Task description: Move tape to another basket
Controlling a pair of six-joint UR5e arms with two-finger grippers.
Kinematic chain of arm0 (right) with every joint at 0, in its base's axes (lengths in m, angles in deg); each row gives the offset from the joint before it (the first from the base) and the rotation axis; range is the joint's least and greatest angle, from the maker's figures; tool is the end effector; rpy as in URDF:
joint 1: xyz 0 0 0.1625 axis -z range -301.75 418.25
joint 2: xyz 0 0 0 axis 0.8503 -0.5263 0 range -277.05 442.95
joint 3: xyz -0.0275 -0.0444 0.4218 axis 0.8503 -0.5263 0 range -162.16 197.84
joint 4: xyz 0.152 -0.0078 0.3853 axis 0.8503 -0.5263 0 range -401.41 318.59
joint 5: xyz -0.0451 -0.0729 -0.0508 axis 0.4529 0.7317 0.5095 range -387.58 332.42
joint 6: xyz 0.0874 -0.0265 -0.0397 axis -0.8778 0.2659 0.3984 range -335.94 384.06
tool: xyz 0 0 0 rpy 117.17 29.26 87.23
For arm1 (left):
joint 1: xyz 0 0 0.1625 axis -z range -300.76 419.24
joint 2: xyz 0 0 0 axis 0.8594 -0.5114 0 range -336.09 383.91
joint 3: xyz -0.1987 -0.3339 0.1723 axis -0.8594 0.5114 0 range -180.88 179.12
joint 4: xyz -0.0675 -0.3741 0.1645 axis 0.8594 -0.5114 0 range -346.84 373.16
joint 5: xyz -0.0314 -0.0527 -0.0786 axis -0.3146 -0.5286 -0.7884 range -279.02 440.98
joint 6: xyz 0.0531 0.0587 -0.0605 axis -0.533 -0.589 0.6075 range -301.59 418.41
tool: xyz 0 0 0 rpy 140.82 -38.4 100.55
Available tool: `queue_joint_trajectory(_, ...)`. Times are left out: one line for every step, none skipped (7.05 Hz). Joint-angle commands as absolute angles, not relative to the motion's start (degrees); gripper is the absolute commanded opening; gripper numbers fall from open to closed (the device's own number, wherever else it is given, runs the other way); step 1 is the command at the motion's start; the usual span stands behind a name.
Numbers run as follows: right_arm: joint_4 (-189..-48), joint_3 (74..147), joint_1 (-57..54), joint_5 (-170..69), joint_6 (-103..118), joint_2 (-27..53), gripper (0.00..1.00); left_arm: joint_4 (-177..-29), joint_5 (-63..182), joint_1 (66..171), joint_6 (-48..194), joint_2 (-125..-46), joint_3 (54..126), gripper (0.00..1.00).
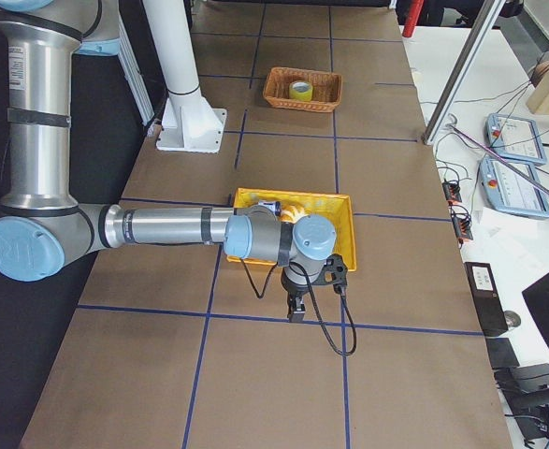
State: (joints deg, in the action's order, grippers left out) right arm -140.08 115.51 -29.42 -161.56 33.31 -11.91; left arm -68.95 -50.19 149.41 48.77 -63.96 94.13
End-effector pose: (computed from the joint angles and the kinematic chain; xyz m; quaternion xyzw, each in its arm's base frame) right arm 0.0459 -0.4499 0.6481 -0.0247 -0.3761 -0.0745 0.9232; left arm -0.0690 -0.4685 0.6508 -0.0106 0.3535 0.0620 0.9333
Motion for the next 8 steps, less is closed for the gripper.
queue_joint_trajectory(-140.03, 115.13, -29.38, -160.3, 33.11, -11.62, 1.0, -71.55, -49.45, 149.42, 48.83, -63.98, 93.6, 1.0)
queue_joint_trajectory(-140.11, 114.87, -29.38, -160.38, 33.03, -11.01, 1.0, -71.91, -49.63, 149.42, 48.75, -63.98, 93.6, 1.0)
queue_joint_trajectory(-140.11, 114.78, -29.38, -160.47, 32.94, -11.01, 1.0, -72.26, -49.45, 149.42, 48.74, -63.98, 92.9, 1.0)
queue_joint_trajectory(-140.11, 114.87, -29.38, -160.65, 32.94, -10.75, 1.0, -72.27, -49.54, 149.33, 48.74, -63.98, 92.55, 1.0)
queue_joint_trajectory(-140.11, 114.78, -29.38, -160.65, 32.94, -10.74, 1.0, -72.09, -49.45, 149.16, 48.92, -64.33, 92.63, 1.0)
queue_joint_trajectory(-140.11, 114.78, -29.38, -160.65, 32.94, -10.74, 1.0, -72.18, -49.54, 149.16, 48.66, -64.42, 92.63, 1.0)
queue_joint_trajectory(-140.11, 114.78, -29.38, -160.65, 32.94, -10.74, 1.0, -72.18, -49.63, 149.16, 48.4, -64.42, 92.89, 1.0)
queue_joint_trajectory(-140.11, 114.78, -29.38, -160.74, 32.94, -10.74, 1.0, -72.27, -49.71, 149.16, 48.31, -64.42, 93.16, 1.0)
